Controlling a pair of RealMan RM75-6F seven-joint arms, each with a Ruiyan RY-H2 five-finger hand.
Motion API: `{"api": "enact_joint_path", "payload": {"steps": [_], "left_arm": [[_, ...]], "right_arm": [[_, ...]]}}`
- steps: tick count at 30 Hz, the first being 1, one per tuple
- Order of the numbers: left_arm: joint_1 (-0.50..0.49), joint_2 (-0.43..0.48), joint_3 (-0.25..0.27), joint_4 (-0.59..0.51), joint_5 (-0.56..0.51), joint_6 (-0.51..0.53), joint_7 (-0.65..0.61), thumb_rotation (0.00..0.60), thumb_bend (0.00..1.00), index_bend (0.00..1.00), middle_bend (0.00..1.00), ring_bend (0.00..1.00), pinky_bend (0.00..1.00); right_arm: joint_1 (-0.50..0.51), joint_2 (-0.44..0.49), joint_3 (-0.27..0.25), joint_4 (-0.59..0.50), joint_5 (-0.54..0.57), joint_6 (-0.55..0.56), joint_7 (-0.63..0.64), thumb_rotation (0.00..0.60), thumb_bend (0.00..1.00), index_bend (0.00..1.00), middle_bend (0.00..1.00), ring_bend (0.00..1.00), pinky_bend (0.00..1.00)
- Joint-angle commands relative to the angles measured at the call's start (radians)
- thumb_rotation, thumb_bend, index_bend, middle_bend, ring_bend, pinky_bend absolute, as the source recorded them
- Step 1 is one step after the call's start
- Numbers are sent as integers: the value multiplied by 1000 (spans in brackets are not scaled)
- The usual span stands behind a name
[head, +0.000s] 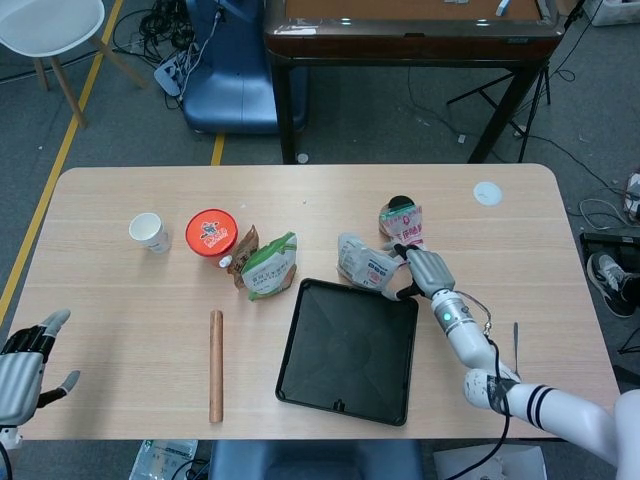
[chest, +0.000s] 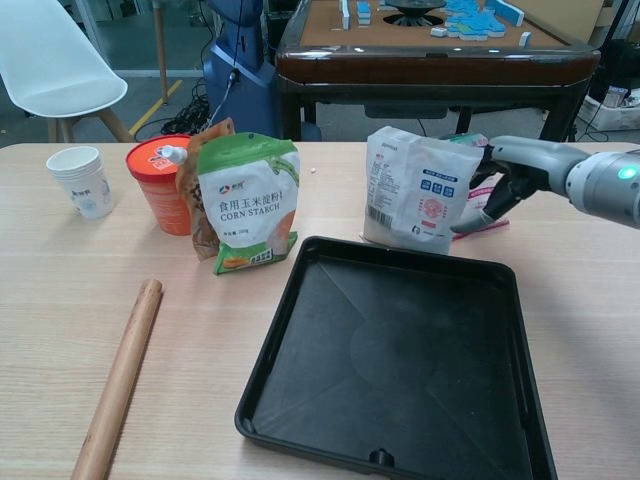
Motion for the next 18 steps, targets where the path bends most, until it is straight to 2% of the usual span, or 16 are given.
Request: {"api": "enact_joint_path", "payload": {"steps": [1,9,18], "left_arm": [[2,0,0,2,-1,1,-2,600,204,107,154,193,166],[8,3,-2,5,-7,7,-7,600,204,108,153,193,165],[8,4,-3,6,-9,1,-6,600,204,109,154,193,166]], "right_arm": [[34,-46,8,66,8,-27,27,600,121,195,281,180,288],[77,-122,11,192,-27,-75,97,600,122,195,281,180,288],[87,-184,7,299,-167,-92,272,600,129,195,283,180,288]]}}
